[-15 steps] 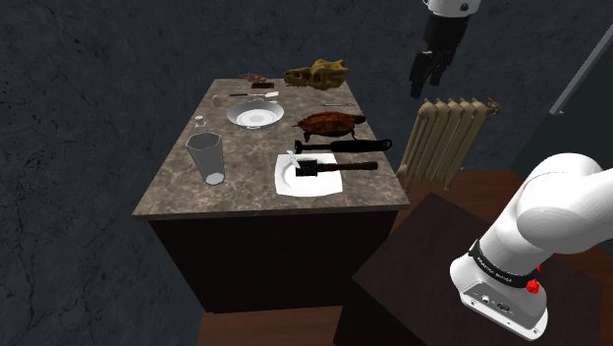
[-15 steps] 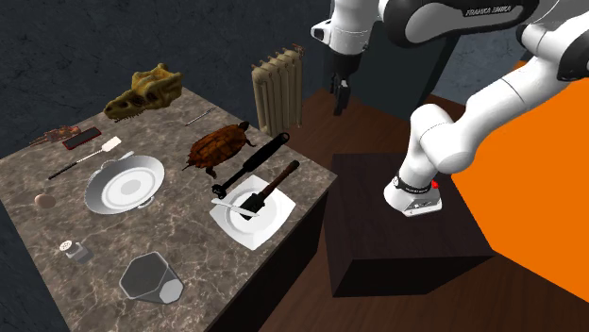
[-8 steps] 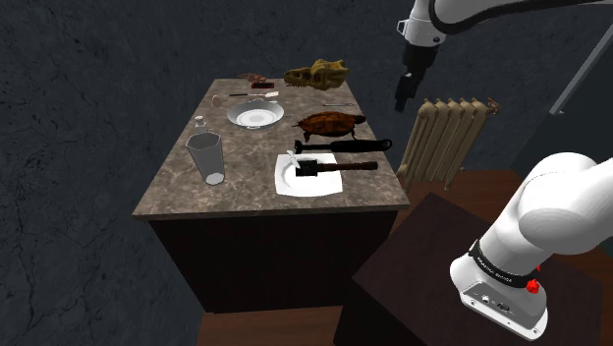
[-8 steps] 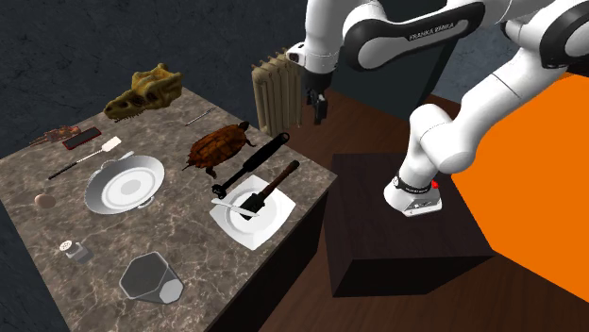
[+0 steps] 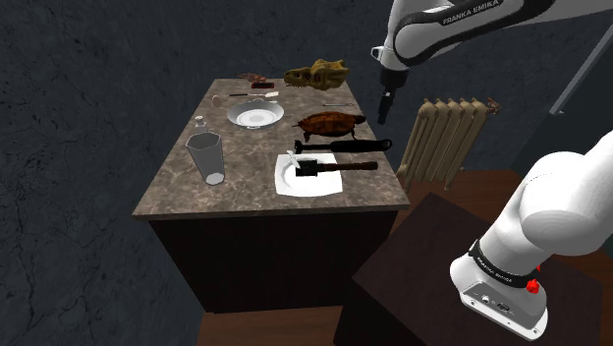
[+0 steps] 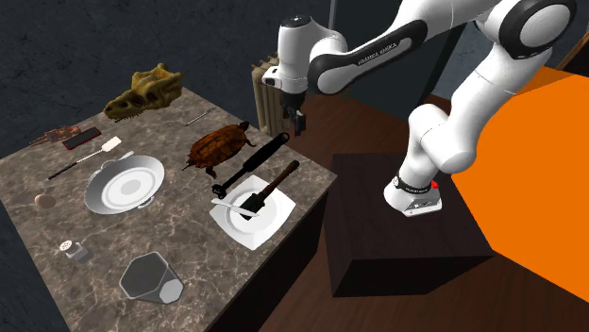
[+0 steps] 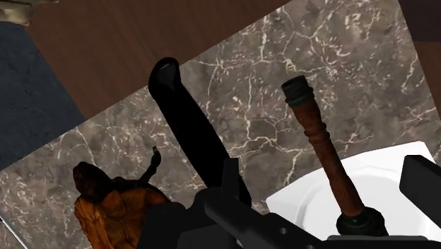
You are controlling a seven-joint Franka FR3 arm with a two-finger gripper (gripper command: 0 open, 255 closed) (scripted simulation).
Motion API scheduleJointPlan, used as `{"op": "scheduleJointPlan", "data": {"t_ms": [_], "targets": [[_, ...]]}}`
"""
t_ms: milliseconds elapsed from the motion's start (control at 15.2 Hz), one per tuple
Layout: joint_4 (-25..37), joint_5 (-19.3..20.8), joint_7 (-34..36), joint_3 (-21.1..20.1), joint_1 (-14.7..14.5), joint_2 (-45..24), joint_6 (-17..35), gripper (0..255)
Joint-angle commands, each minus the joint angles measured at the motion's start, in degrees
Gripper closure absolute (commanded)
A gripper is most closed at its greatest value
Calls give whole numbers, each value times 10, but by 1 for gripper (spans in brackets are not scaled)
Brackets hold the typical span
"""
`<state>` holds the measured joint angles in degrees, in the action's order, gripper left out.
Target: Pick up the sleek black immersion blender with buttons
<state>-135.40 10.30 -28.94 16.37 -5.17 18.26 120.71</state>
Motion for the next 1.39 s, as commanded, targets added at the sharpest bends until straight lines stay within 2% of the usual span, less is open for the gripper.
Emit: {"op": "scheduleJointPlan", "data": {"t_ms": [0, 462, 990, 1056, 1320], "targets": [[10, -7, -43, 14, -7, -40, 34, 0], [78, -68, -197, 37, -22, -201, 126, 0], [196, -145, -360, 2, 3, -383, 185, 0], [214, -151, -377, -5, 7, -404, 189, 0], [211, -156, -381, -10, 11, -421, 208, 0]]}}
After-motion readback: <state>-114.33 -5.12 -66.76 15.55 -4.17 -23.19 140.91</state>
